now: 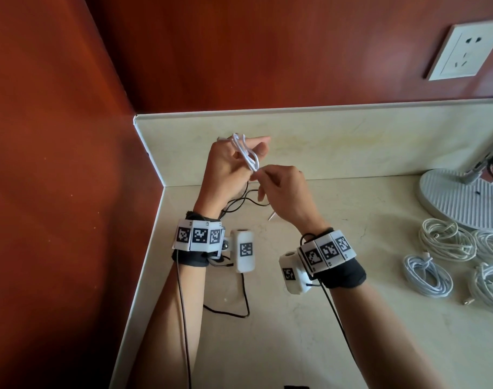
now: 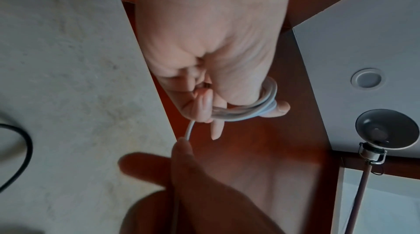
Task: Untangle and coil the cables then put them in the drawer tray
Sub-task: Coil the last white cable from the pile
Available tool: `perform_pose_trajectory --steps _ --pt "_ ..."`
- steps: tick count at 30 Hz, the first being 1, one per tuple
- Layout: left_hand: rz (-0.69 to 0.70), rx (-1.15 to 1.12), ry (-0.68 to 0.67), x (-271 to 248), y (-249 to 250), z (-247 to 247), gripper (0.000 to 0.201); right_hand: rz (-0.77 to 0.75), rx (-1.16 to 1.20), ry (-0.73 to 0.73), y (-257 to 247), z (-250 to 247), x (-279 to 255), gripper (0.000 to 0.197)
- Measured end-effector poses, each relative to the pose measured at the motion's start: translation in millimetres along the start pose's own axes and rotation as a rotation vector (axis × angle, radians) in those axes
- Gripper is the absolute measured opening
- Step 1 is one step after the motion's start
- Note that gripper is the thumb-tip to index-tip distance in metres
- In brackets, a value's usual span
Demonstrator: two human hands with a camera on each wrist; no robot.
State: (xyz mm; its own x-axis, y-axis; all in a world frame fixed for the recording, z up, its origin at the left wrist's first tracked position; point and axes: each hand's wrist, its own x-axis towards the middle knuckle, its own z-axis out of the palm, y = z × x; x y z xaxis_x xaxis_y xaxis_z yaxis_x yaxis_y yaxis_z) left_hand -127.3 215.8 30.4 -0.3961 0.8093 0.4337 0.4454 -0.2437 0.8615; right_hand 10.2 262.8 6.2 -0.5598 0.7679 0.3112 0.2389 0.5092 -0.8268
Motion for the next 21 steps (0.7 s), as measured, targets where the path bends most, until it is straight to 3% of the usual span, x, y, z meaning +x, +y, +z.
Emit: perform_pose_trajectory --steps 3,5,9,12,17,21 --pt "-0.012 0.022 0.102 5 -7 -7 0.027 0.086 0.030 -0.049 7 2 -2 0.045" --pt "-0.093 -0.031 0.172 6 -14 -10 0.019 0.107 -0.001 -0.090 10 4 -4 0.048" --pt "-0.144 -0.052 0.240 5 -29 -13 0.016 0.083 -0.141 -0.238 9 5 -10 0.040" --pt "-0.110 0.071 0.266 3 -31 -14 0.051 0.058 -0.263 -0.292 6 4 -11 0.039" --pt "-0.086 0.209 0.306 6 -39 -23 0.039 0.092 -0.428 -0.300 5 -3 -14 0.045" --pt "-0.108 0.325 0.362 6 -50 -43 0.045 0.047 -0.425 -0.200 5 -9 -14 0.038"
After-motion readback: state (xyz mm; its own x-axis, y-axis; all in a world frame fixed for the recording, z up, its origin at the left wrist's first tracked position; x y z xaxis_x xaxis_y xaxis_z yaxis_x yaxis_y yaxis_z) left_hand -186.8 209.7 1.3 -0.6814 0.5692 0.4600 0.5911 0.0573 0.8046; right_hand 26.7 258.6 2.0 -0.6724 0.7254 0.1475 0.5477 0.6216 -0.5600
